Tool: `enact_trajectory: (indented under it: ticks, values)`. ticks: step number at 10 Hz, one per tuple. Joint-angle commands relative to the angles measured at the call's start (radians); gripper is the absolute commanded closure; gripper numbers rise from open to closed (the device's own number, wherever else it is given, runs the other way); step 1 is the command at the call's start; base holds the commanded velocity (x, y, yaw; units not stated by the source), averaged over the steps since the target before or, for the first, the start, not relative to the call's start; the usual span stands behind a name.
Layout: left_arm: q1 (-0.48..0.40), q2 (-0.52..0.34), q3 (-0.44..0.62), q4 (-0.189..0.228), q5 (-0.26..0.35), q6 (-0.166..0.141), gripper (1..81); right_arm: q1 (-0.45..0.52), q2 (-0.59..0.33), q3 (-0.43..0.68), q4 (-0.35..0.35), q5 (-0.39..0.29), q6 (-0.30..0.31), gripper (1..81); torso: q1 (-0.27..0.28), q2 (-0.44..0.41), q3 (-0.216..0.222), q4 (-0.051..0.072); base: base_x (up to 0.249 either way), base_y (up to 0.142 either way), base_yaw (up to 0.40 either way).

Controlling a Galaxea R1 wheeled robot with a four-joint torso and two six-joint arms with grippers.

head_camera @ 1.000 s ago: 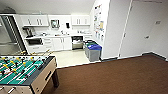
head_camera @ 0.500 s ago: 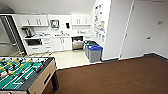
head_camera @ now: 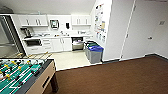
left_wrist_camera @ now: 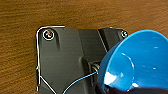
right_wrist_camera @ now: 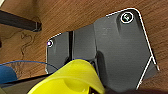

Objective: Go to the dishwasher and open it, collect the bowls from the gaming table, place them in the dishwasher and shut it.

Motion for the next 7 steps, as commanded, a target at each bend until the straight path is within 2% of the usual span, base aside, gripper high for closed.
enact_trajectory:
  ticks: [1, 7]
  values:
    - [-0.03, -0.018, 0.006, 0.01, 0.029, 0.001, 81.1, 0.035, -0.018, 0.007, -0.013, -0.031, -0.003, 81.1, 0.0, 0.0, 0.0, 0.0, 0.122, 0.0, 0.0]
    - [-0.03, -0.018, 0.006, 0.01, 0.027, 0.001, 81.1, 0.034, -0.018, 0.006, -0.013, -0.031, -0.003, 81.1, 0.0, 0.0, 0.0, 0.0, 0.121, 0.0, 0.0]
